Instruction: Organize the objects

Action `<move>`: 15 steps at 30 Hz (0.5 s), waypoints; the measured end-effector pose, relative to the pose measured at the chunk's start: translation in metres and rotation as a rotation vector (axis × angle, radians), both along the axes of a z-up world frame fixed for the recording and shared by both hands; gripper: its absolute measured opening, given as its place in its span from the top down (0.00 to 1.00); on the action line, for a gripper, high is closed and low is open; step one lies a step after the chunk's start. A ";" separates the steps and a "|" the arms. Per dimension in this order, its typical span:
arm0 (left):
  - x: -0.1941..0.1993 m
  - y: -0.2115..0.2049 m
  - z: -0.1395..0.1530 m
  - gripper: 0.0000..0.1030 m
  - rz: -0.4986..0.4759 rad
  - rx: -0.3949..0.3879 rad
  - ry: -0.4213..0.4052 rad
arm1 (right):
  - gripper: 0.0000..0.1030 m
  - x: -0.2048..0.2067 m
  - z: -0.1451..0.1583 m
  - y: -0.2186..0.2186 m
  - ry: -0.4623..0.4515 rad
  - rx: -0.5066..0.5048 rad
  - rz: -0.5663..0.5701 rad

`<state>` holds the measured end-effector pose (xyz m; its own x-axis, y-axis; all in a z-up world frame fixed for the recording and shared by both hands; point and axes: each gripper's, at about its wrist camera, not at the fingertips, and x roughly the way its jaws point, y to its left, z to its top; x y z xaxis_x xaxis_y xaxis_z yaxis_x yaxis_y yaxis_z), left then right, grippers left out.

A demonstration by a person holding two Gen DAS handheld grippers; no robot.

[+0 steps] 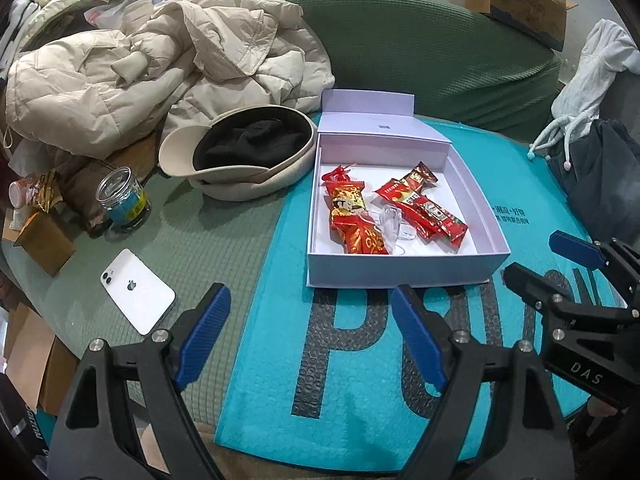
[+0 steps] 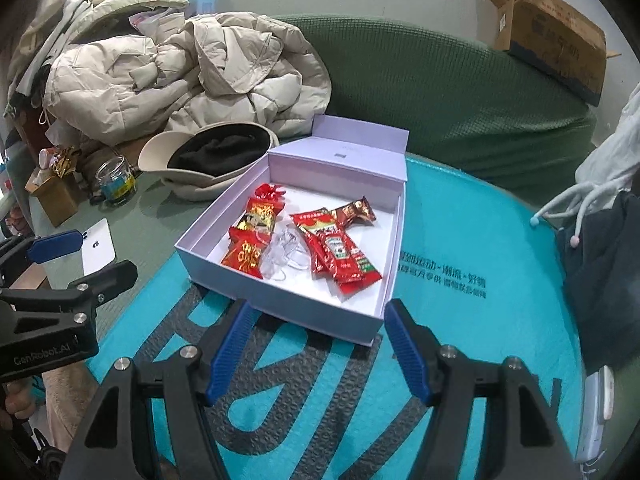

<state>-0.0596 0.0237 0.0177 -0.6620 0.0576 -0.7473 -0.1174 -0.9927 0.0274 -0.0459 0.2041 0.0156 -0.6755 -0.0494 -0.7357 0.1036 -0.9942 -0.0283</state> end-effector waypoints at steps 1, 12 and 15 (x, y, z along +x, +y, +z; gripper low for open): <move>0.000 0.001 -0.001 0.20 -0.001 -0.008 -0.004 | 0.33 0.000 -0.002 0.000 -0.005 0.001 0.000; 0.000 0.006 -0.010 0.20 -0.005 -0.015 -0.029 | 0.33 0.000 -0.010 0.005 -0.033 0.013 -0.008; 0.000 0.007 -0.010 0.20 -0.006 -0.021 -0.029 | 0.33 0.000 -0.012 0.005 -0.041 0.013 -0.005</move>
